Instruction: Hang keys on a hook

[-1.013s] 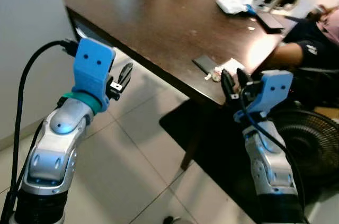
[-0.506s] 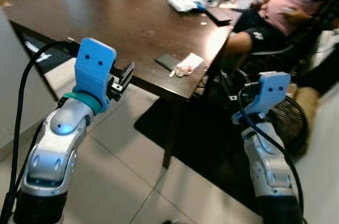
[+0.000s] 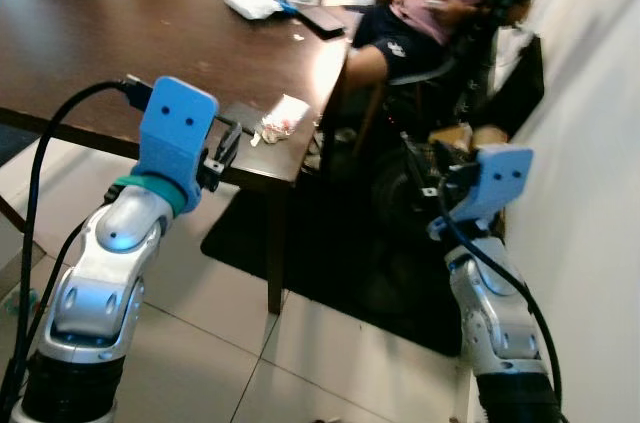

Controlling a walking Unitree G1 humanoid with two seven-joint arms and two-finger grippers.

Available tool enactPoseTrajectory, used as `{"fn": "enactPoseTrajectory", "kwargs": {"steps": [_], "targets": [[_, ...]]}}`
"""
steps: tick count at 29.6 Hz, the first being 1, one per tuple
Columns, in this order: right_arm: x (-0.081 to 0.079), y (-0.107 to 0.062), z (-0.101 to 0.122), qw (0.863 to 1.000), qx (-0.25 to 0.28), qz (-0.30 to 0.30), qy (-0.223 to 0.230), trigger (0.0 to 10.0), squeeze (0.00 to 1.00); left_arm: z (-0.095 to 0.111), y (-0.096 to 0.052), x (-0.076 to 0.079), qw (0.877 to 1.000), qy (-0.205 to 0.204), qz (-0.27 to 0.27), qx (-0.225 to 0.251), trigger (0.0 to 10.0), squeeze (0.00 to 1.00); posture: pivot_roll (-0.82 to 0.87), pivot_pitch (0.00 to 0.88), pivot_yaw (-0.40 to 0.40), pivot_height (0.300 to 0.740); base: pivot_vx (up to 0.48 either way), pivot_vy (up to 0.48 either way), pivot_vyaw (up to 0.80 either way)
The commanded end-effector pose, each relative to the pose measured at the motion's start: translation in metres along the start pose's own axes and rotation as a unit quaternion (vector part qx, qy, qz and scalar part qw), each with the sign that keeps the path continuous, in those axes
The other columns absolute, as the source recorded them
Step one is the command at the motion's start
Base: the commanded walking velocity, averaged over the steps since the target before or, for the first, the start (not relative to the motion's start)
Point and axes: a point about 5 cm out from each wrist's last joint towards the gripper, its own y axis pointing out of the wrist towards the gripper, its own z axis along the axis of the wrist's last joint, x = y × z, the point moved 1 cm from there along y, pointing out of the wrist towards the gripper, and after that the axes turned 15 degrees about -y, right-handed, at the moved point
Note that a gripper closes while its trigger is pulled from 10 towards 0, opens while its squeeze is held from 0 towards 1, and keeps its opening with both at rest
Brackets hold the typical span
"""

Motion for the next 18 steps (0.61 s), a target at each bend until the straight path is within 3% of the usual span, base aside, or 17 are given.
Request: {"fn": "enactPoseTrajectory", "kwargs": {"steps": [1,5,18], "targets": [[0.0034,-0.0031,-0.0037,1.0,-0.009,-0.007,-0.001,10.0,0.0,-0.0042,0.0013,-0.0004,1.0,0.001,0.008,-0.01,10.0,0.0,0.06,0.0,0.067,0.74,0.0,0.0,-0.8],[0.0031,-0.0032,-0.0035,1.0,-0.008,-0.007,-0.002,10.0,0.0,-0.0034,0.0022,-0.0015,1.0,0.01,0.014,-0.006,10.0,0.0,0.06,0.0,0.068,0.74,0.0,0.0,-0.68],[-0.0002,-0.0037,-0.0008,1.0,0.005,0.002,-0.012,10.0,0.0,-0.0046,0.0032,-0.001,0.999,0.031,0.02,-0.001,10.0,0.0,0.06,0.0,0.069,0.74,0.461,0.0,0.0]]}}
